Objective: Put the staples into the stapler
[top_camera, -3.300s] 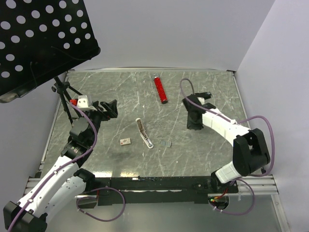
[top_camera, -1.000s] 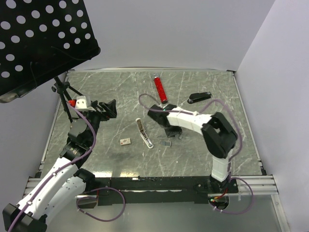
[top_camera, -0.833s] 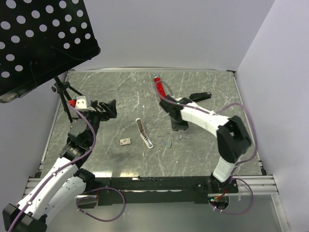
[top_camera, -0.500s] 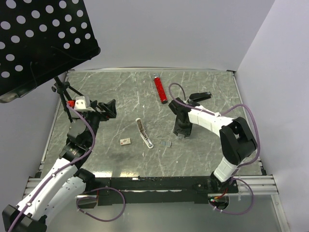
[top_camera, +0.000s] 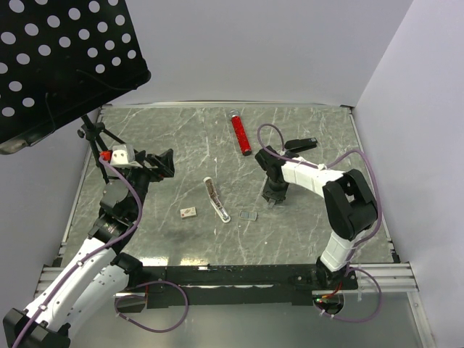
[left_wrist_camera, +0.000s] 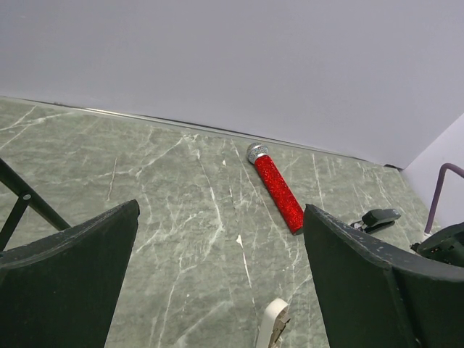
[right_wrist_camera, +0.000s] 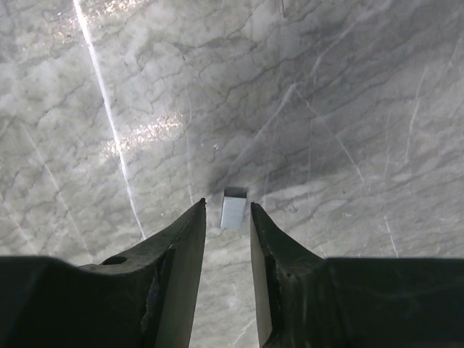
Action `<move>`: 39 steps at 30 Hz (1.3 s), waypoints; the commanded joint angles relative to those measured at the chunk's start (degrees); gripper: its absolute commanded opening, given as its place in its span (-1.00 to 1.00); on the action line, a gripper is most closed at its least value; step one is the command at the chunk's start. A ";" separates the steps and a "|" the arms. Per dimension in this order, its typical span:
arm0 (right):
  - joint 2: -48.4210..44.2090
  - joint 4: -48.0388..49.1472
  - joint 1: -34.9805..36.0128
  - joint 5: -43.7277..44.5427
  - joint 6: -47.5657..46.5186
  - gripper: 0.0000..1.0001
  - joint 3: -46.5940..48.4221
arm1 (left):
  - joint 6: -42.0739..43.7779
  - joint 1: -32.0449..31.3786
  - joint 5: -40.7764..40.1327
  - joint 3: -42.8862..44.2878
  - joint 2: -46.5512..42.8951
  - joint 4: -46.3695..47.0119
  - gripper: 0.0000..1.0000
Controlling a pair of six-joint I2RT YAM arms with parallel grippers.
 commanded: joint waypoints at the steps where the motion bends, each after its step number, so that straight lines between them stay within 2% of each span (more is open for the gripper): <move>1: 1.46 1.98 -0.76 -0.06 1.44 -0.26 -0.90 | 0.13 -0.26 0.59 -0.35 -0.83 2.28 0.99; 8: 3.13 3.39 -1.37 -2.00 1.00 -0.35 -2.14 | 0.13 -0.17 0.59 -0.26 -0.74 2.11 0.99; 17: 2.07 3.74 -1.28 -2.96 -1.98 -0.58 -3.63 | 0.13 -0.26 0.59 -0.26 -0.83 2.19 0.99; 24: -1.08 4.17 -1.02 -2.88 -11.63 -0.72 -1.88 | 0.13 -0.26 0.68 -0.18 -0.39 2.19 0.99; 33: -6.18 5.58 3.37 -4.19 -26.75 -0.73 3.05 | -0.40 -0.26 0.50 -0.26 0.58 2.02 0.99; 39: -5.75 11.03 12.24 -4.55 -33.27 -0.70 6.56 | -1.10 -0.26 -0.64 -0.18 1.46 1.67 0.99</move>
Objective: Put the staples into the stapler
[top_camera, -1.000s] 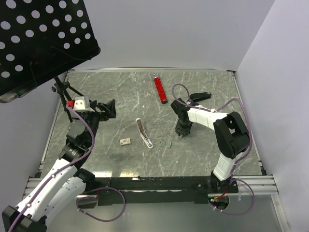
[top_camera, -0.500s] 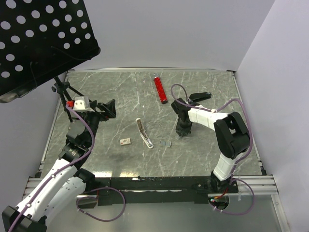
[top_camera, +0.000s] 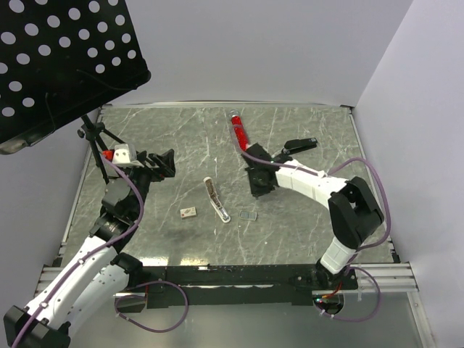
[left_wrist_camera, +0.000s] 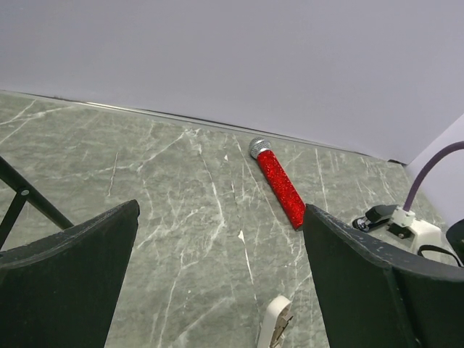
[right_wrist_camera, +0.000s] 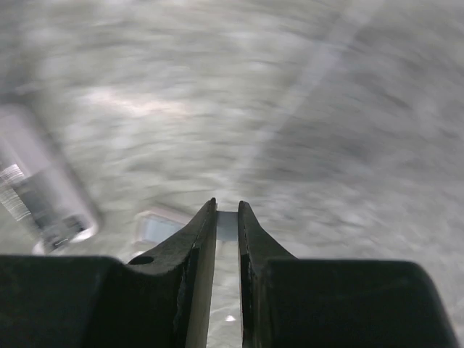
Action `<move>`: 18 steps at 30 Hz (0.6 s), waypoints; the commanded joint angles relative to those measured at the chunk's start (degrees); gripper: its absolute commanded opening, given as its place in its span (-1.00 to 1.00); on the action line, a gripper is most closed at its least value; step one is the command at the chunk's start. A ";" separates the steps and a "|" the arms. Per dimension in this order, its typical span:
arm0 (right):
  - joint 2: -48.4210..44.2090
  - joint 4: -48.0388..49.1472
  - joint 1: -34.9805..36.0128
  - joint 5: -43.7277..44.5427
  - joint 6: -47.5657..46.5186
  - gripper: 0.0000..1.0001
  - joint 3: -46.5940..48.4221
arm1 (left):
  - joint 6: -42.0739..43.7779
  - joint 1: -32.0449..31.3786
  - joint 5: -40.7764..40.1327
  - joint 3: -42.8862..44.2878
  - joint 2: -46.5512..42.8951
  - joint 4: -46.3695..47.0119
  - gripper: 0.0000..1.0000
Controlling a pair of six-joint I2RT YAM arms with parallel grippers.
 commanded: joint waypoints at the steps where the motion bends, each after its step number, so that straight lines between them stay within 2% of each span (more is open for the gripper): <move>1: -1.51 5.21 6.43 -0.61 -7.15 -0.70 4.55 | -0.99 -0.26 -1.03 -0.09 0.47 1.62 0.99; 8: 0.95 12.16 13.20 -2.46 -6.02 -0.70 5.35 | -1.08 -0.26 -2.26 -0.18 0.74 1.53 0.99; 18: 3.50 16.55 17.17 -2.28 -4.70 -0.71 4.12 | -0.99 -0.17 -2.18 -0.18 0.83 1.62 0.99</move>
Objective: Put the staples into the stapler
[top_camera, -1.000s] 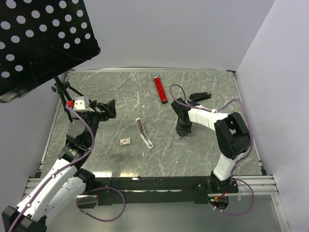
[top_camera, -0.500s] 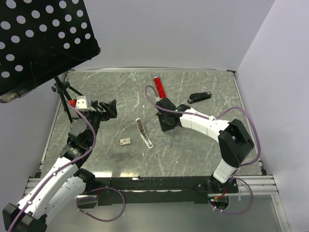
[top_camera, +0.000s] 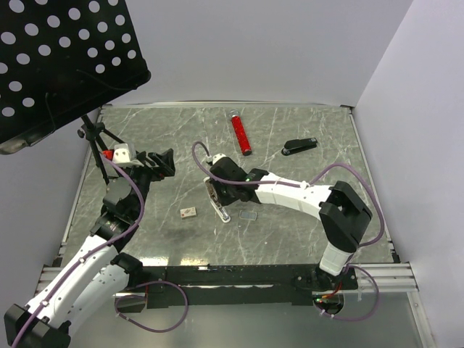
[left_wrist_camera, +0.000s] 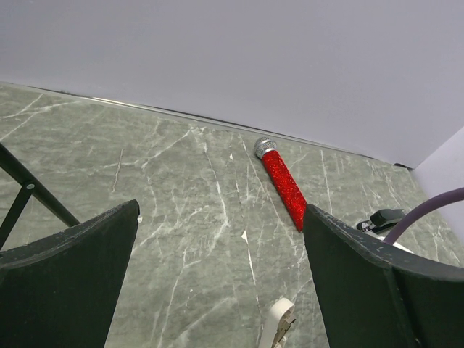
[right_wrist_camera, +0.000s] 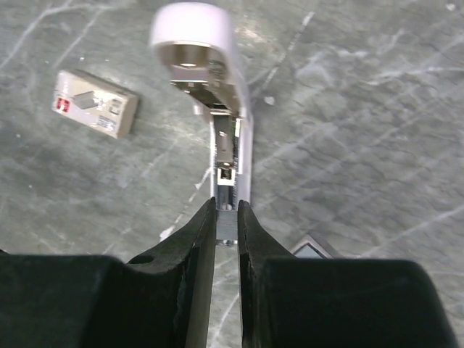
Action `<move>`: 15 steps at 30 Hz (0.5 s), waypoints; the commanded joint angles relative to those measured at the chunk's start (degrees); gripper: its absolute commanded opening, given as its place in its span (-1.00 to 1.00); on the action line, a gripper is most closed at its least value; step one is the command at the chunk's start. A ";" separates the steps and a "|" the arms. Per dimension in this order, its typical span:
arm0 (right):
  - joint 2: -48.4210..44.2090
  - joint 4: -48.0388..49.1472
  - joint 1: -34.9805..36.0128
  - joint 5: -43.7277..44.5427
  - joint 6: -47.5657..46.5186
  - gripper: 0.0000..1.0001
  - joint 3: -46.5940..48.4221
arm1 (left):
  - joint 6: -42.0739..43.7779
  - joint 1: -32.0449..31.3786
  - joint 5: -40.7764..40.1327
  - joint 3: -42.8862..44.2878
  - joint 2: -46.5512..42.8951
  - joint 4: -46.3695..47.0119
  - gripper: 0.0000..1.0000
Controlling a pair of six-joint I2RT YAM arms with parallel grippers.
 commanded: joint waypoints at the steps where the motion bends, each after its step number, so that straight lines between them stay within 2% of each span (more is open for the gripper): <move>1: 1.58 4.25 0.99 0.14 0.83 -0.70 0.29 | -0.16 -0.26 -0.54 -0.18 0.00 1.82 0.99; 15: 4.13 6.89 1.70 2.52 1.89 -0.72 -2.25 | 0.10 -0.26 -0.01 -0.18 -0.27 1.82 0.99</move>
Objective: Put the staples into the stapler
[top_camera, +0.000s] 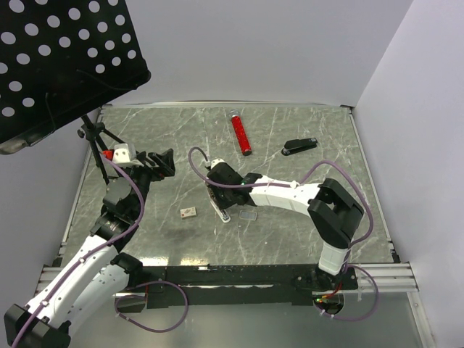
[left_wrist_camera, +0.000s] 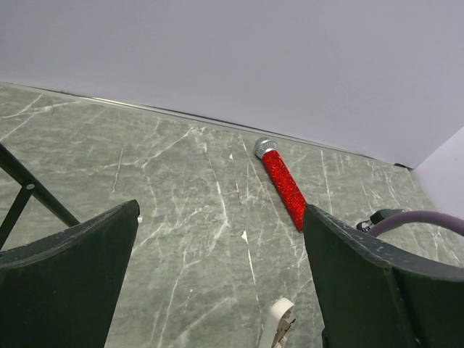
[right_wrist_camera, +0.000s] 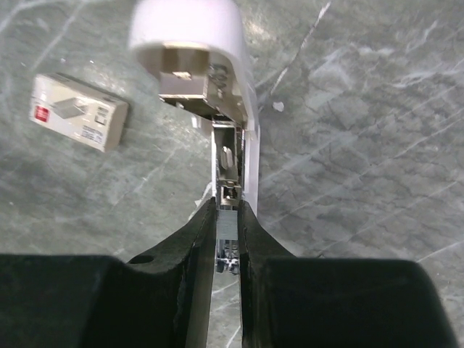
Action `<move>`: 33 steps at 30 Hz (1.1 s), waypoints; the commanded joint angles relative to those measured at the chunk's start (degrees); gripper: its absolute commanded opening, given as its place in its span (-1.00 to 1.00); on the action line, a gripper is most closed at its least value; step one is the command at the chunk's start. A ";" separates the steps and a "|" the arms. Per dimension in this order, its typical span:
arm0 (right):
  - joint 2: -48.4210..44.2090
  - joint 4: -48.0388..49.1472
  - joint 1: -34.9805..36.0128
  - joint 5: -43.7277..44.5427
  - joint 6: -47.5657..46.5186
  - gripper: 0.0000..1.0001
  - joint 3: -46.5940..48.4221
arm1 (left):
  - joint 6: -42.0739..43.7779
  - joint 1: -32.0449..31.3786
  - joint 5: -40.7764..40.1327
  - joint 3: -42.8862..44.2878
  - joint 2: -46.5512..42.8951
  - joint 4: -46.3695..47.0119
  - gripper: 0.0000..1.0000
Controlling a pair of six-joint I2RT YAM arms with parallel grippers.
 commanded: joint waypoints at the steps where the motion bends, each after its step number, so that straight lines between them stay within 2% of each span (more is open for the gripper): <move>1: 0.39 2.57 0.47 1.77 0.56 -0.72 -0.90 | 0.19 -0.26 0.05 -0.18 -0.27 1.82 0.99; 33: -4.00 4.67 0.47 0.11 -0.15 -0.73 -2.05 | 0.28 -0.17 0.76 -0.26 -0.62 2.08 0.99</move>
